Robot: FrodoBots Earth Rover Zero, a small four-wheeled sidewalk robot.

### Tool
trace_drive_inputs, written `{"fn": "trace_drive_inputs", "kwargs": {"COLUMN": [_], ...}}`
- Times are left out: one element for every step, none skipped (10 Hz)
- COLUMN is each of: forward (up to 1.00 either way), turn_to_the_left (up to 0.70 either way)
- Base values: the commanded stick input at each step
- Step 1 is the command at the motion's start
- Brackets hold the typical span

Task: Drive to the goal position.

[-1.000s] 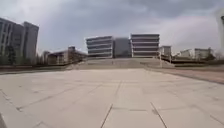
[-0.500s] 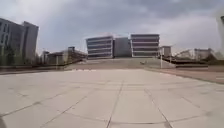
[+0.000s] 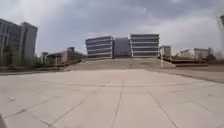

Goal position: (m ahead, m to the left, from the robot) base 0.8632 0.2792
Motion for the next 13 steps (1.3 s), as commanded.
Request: {"fn": "trace_drive_inputs", "kwargs": {"forward": [0.70, 0.70, 0.70, 0.70, 0.70, 0.70, 0.70, 0.70, 0.70, 0.70, 0.70, 0.70, 0.70], "turn_to_the_left": [0.00, 0.00, 0.00, 0.00, 0.00, 0.00, 0.00, 0.00, 0.00, 0.00, 0.00, 0.00, 0.00]}}
